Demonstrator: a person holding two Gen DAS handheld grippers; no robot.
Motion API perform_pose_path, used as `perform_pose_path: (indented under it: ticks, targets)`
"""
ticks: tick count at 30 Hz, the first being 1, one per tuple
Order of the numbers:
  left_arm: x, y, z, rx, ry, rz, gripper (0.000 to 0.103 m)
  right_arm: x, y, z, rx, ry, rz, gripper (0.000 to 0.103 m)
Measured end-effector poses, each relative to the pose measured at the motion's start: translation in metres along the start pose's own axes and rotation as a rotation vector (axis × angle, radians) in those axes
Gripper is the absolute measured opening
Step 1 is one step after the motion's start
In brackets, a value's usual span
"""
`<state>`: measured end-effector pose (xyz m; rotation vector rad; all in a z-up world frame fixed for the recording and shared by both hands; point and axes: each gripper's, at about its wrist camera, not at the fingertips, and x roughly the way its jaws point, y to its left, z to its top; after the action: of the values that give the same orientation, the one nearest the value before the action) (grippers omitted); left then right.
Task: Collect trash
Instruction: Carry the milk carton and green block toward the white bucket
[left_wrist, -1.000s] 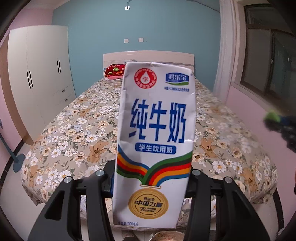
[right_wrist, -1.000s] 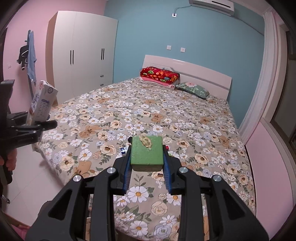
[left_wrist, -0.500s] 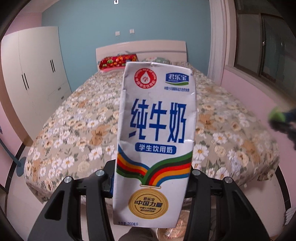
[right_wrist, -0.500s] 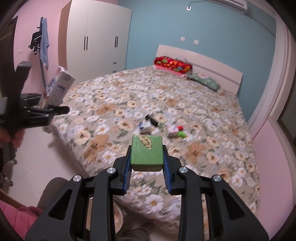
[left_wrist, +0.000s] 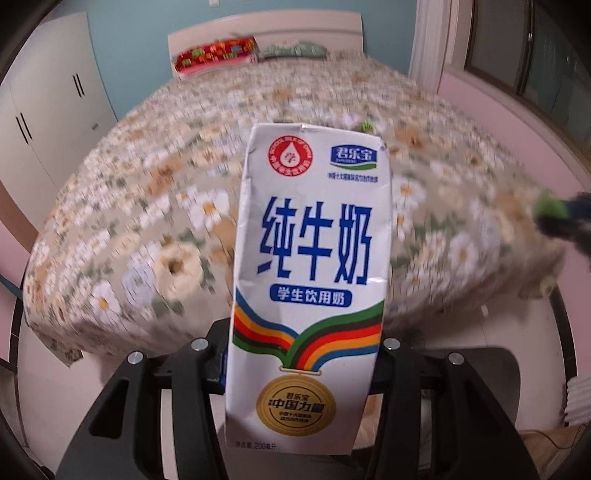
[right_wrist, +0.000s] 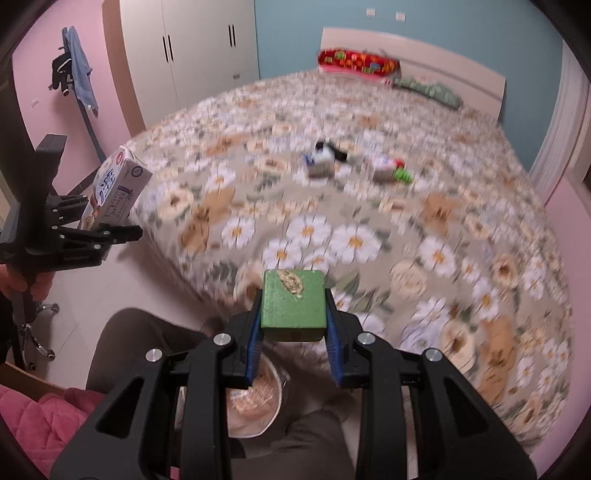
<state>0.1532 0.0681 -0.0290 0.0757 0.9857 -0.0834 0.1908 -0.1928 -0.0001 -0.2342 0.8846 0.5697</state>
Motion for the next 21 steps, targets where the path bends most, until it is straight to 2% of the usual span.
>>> perform_pose_path:
  ticks: [8, 21]
  targets:
    - [0.046, -0.02, -0.045, 0.081, 0.139, -0.03, 0.05, 0.065, 0.007, -0.041, 0.029, 0.124, 0.062, 0.031]
    - [0.114, -0.046, -0.104, 0.147, 0.332, -0.083, 0.05, 0.156, 0.023, -0.107, 0.088, 0.302, 0.153, 0.031]
